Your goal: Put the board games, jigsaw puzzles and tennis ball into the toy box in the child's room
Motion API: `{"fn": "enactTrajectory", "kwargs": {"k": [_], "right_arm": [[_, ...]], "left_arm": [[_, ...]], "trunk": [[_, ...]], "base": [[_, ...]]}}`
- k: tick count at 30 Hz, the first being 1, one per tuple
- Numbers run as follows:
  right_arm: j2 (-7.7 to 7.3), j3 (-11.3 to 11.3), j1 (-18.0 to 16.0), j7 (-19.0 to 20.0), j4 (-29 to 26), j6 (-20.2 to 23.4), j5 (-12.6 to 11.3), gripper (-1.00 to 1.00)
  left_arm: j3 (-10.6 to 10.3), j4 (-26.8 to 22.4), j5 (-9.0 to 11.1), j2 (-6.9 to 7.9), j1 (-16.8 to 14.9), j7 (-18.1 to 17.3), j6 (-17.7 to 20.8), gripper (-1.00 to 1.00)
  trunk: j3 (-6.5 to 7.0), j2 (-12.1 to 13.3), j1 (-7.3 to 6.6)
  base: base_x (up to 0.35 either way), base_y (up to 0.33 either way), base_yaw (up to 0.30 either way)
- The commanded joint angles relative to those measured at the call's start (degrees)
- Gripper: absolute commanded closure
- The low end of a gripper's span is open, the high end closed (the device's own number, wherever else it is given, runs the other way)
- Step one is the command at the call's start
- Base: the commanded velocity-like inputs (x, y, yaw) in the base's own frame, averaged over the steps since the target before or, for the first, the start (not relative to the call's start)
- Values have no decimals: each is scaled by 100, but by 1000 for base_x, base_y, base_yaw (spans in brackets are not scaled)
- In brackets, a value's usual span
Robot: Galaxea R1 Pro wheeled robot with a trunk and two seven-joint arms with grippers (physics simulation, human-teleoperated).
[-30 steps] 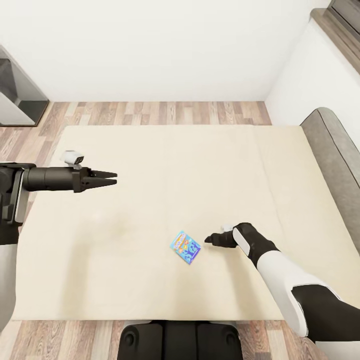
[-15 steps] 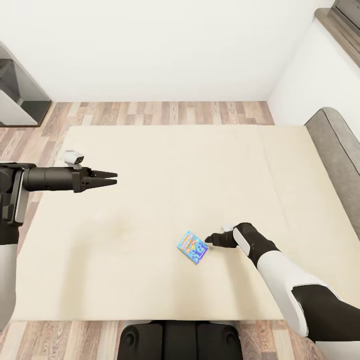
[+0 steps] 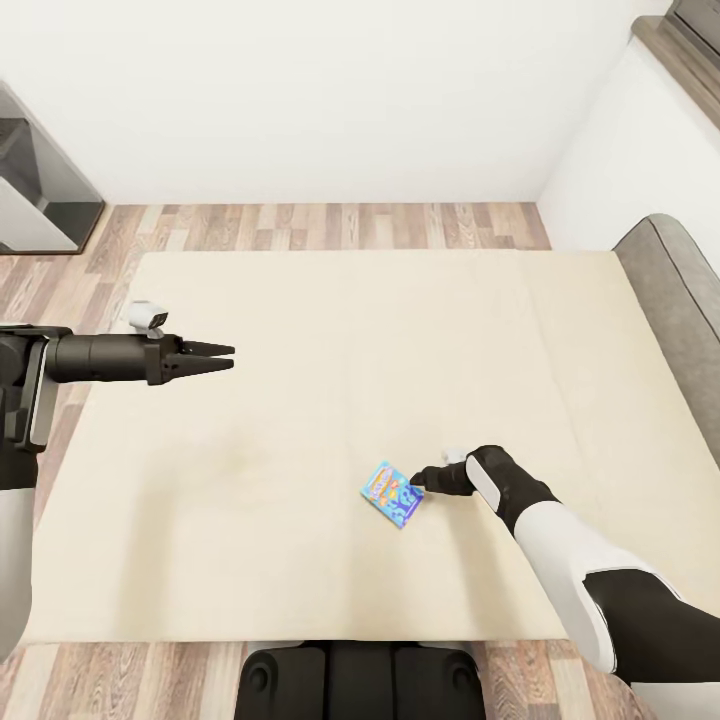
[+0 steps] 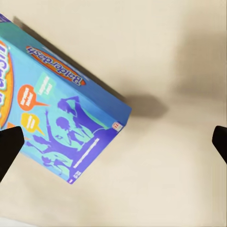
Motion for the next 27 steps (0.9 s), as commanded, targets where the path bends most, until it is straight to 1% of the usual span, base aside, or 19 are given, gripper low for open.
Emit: {"fn": "enactTrajectory", "kwargs": {"k": [1,12,27], "right_arm": [[-5,45,-3,-18,-5,21,-57,-100],[-5,45,-3,-18,-5,21,-57,-100],[-5,47,-3,-18,-5,21,-57,-100]], "left_arm": [[-2,-1,1,3,-2,-18,61,-100],[-2,-1,2,3,-2,-18,61,-100],[-2,-1,0,3,-2,-18,61,-100]], "trunk": [[-7,-9,3],[-7,-9,3],[-7,-9,3]], "base": [[0,77,0],[0,83,0],[0,15,0]]}}
